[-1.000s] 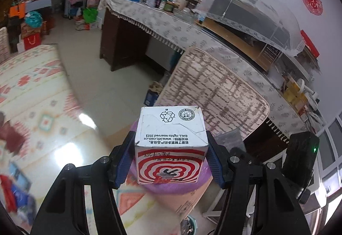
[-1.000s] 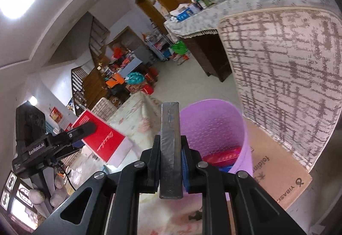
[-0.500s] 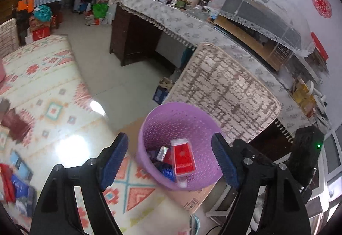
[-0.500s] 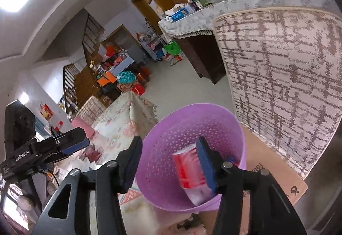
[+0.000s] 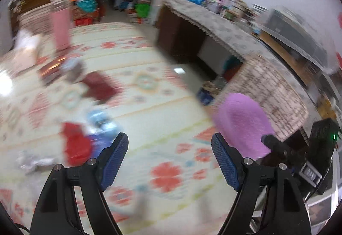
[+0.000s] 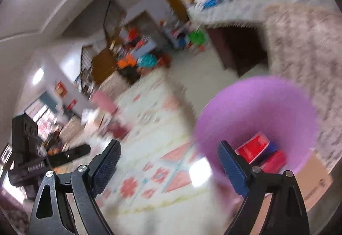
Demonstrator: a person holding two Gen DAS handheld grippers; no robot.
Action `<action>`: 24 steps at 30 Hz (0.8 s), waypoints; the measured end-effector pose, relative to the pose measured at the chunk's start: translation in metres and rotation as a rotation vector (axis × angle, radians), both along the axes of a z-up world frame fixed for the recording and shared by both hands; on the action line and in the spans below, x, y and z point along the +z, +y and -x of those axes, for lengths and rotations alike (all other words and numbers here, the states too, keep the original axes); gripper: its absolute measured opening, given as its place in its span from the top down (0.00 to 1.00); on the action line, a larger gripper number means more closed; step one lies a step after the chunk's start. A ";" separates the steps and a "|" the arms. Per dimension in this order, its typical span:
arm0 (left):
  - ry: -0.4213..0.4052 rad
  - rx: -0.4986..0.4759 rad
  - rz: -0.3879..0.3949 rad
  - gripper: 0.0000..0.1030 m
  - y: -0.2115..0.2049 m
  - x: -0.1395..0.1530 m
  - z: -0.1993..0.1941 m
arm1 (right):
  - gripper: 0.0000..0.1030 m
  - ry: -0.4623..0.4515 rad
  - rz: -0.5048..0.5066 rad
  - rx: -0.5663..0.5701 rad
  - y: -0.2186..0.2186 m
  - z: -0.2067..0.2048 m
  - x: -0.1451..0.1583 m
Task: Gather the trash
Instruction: 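Move both tools back to the table toward the clear plastic bags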
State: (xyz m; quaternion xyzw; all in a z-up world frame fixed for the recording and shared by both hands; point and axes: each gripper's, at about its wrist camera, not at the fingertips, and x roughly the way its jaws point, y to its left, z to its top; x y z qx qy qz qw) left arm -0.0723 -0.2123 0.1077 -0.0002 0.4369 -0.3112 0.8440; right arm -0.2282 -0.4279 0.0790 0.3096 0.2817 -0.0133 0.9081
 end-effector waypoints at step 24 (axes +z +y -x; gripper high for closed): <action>0.200 0.227 -0.015 0.71 0.176 -0.083 -0.075 | 0.08 0.147 0.030 0.224 0.135 -0.078 -0.053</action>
